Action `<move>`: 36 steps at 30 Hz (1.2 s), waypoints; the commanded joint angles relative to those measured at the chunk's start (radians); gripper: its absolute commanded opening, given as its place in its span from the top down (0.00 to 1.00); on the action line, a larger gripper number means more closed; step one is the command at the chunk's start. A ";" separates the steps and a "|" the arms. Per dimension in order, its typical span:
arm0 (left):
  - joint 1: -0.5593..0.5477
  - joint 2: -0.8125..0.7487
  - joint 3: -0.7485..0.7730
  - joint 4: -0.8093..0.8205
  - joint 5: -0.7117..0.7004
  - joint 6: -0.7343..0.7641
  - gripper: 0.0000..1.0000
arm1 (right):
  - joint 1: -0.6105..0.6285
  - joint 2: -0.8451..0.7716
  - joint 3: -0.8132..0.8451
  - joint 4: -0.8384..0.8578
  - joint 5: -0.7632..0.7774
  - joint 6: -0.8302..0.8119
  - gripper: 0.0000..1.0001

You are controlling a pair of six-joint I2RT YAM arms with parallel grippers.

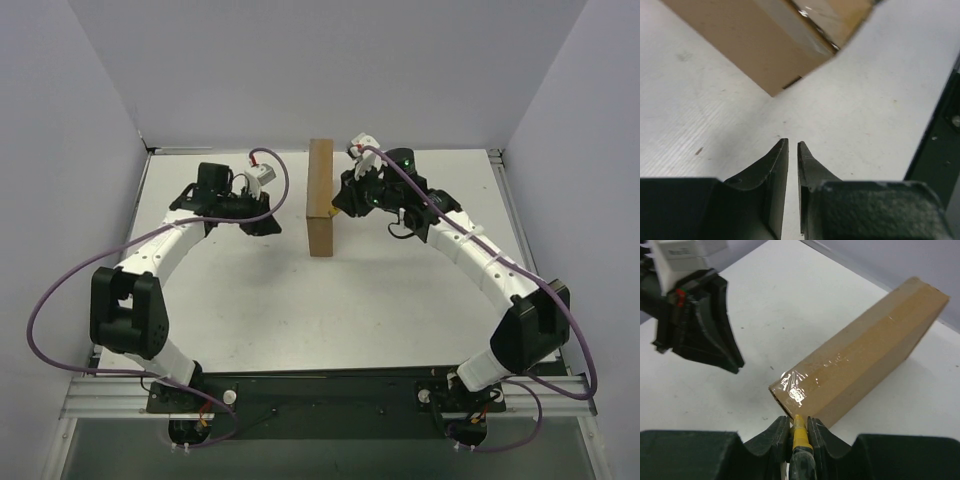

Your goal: Unpack the express box

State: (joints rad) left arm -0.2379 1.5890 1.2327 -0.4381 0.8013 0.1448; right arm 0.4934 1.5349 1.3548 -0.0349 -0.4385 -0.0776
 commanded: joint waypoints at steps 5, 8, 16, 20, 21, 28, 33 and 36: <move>0.089 0.084 0.085 0.070 -0.211 -0.007 0.76 | 0.142 -0.094 0.032 0.087 -0.092 0.156 1.00; 0.100 0.097 0.119 0.064 -0.206 -0.013 0.76 | 0.145 -0.087 0.072 0.113 -0.092 0.190 1.00; 0.118 -0.013 0.042 0.030 0.094 0.035 0.98 | -0.085 0.063 0.234 0.199 0.208 0.056 1.00; 0.081 -0.029 -0.028 0.036 0.121 0.029 1.00 | -0.156 0.175 0.271 0.263 0.294 -0.026 1.00; 0.068 -0.027 -0.033 0.059 0.105 0.013 1.00 | -0.164 0.221 0.280 0.279 0.300 -0.037 1.00; 0.020 0.183 0.157 0.226 -0.229 -0.140 0.78 | -0.162 0.315 0.236 0.231 0.298 -0.058 1.00; -0.035 0.351 0.347 0.217 -0.247 -0.065 0.75 | -0.052 0.193 0.032 0.213 0.256 -0.054 1.00; -0.073 0.426 0.433 0.214 -0.299 -0.053 0.69 | 0.022 0.122 -0.083 0.214 0.239 -0.077 1.00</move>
State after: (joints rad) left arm -0.2546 1.9602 1.5551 -0.2646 0.5785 0.0669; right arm 0.4187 1.8080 1.3548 0.1482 -0.1505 -0.1307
